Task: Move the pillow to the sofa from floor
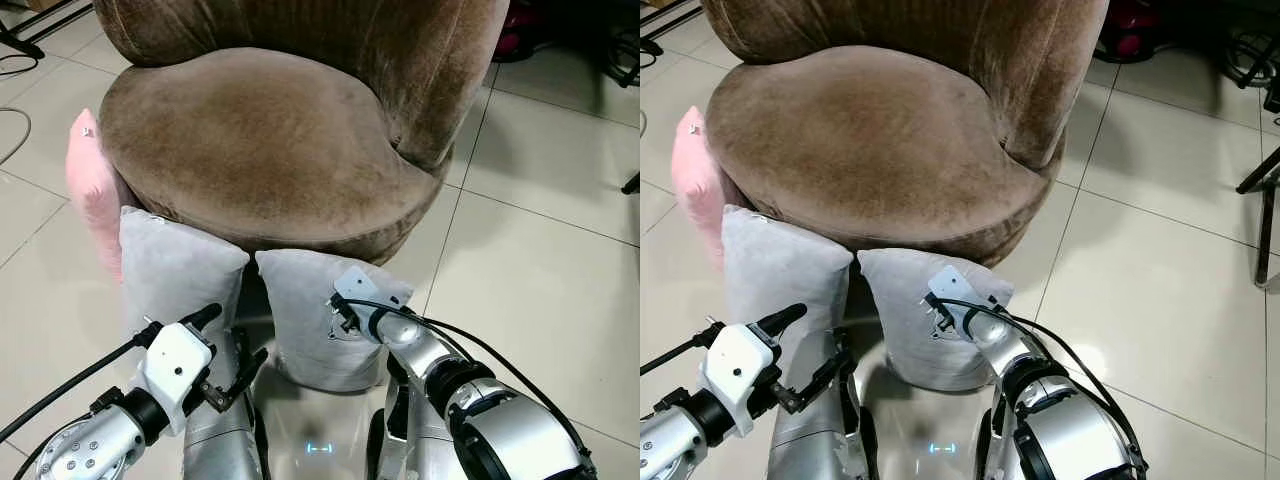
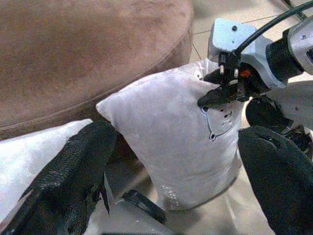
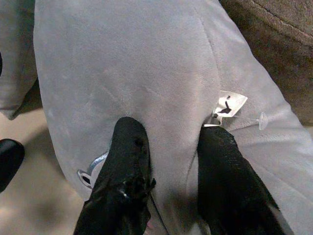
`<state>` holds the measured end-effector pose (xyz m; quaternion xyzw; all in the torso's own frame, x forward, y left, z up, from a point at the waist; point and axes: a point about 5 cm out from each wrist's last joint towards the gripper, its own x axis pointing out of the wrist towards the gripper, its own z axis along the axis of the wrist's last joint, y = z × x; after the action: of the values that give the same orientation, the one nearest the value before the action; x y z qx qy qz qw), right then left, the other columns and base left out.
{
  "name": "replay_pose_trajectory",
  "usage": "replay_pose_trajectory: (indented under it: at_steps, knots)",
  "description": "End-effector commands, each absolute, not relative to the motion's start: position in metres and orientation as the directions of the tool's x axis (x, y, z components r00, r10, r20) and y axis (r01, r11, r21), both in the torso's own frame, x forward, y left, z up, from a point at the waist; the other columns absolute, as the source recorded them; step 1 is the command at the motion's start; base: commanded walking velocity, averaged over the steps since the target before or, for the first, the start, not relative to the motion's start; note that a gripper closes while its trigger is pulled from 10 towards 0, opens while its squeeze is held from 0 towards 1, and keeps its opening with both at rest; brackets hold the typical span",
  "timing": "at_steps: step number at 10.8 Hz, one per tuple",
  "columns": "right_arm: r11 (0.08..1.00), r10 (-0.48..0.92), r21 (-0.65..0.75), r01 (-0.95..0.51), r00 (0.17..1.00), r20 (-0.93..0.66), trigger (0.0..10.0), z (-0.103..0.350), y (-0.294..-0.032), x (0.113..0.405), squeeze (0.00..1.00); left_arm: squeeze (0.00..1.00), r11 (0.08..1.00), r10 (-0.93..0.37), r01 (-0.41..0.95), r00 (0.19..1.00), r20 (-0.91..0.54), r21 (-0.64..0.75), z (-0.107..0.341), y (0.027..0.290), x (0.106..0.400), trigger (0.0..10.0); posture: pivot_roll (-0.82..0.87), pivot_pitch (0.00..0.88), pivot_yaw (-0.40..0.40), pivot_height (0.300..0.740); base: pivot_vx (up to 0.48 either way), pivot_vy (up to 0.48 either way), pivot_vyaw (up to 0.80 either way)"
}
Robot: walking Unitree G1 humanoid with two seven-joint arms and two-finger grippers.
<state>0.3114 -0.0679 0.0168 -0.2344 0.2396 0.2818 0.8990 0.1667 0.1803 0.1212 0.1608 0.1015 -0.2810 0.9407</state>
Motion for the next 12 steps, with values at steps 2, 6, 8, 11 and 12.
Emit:
replay_pose_trajectory:
  at_steps: [2,6,8,11,12]
  knots:
    - [0.727,0.387,-0.263,-0.634,0.695,-0.606,0.0,0.004,-0.069,0.300,0.00,0.00,0.784,-0.492,0.565,0.818,-0.297,0.257,0.121,0.182,0.165,10.0,0.24,0.232,0.007,0.520,0.000,0.000,0.00]
    - [0.740,0.394,-0.258,-0.621,0.712,-0.581,0.0,0.009,-0.074,0.305,0.00,0.00,0.787,-0.495,0.560,0.824,-0.278,0.260,0.116,0.178,0.176,10.0,0.22,0.191,0.003,0.520,0.000,0.000,0.00]
    - [0.733,0.398,-0.269,-0.624,0.716,-0.574,0.0,0.012,-0.078,0.308,0.00,0.00,0.792,-0.493,0.550,0.832,-0.256,0.265,0.115,0.175,0.186,10.0,0.20,0.154,-0.003,0.520,0.000,0.000,0.00]
    - [0.721,0.420,-0.277,-0.635,0.719,-0.554,0.0,0.017,-0.081,0.312,0.00,0.00,0.798,-0.494,0.538,0.842,-0.217,0.270,0.113,0.171,0.199,10.0,0.18,0.095,-0.004,0.520,0.000,0.000,0.00]
    - [0.726,0.431,-0.267,-0.634,0.722,-0.542,0.0,0.019,-0.082,0.314,0.00,0.00,0.801,-0.495,0.536,0.843,-0.208,0.267,0.112,0.169,0.202,10.0,0.17,0.074,-0.001,0.520,0.000,0.000,0.00]
